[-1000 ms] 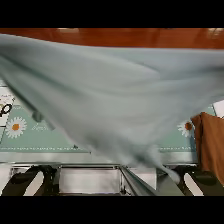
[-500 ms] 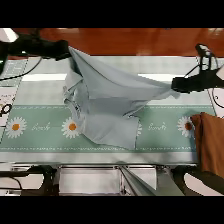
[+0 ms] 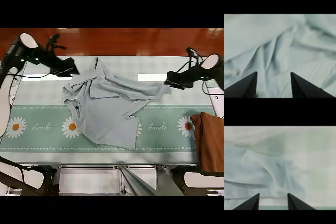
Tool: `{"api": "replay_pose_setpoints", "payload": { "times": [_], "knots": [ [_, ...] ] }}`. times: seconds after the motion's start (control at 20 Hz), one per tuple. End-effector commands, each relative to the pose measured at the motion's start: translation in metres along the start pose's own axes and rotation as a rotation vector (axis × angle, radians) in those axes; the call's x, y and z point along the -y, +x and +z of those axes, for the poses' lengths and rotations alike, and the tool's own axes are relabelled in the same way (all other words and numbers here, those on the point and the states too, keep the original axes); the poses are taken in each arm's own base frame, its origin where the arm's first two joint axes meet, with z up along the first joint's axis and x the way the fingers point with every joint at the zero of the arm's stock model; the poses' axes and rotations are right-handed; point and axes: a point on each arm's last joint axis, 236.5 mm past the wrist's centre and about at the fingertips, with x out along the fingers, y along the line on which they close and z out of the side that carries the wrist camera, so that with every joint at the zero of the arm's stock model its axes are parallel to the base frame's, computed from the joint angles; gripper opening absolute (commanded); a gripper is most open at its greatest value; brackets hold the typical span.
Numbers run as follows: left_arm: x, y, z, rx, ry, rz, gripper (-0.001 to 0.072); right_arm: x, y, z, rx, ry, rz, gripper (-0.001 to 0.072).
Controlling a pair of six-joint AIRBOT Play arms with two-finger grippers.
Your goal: Fold the shirts.
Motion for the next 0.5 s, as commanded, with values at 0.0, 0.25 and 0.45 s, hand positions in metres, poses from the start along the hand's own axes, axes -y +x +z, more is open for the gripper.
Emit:
{"api": "replay_pose_setpoints", "payload": {
  "times": [0.0,0.25,0.45],
  "knots": [
    [-0.044,-0.045,-0.054,-0.102,-0.087,0.095,0.0510,0.061,-0.032,-0.029,-0.138,0.110,-0.048,0.0408],
    [-0.029,-0.028,-0.167,-0.032,-0.254,-0.019,0.0509,0.116,-0.027,-0.107,-0.132,0.322,-0.033,0.0407],
    [0.007,0.020,-0.259,-0.082,-0.482,-0.237,0.0509,0.090,-0.012,-0.132,-0.079,0.336,0.086,0.0407]
  ]
}}
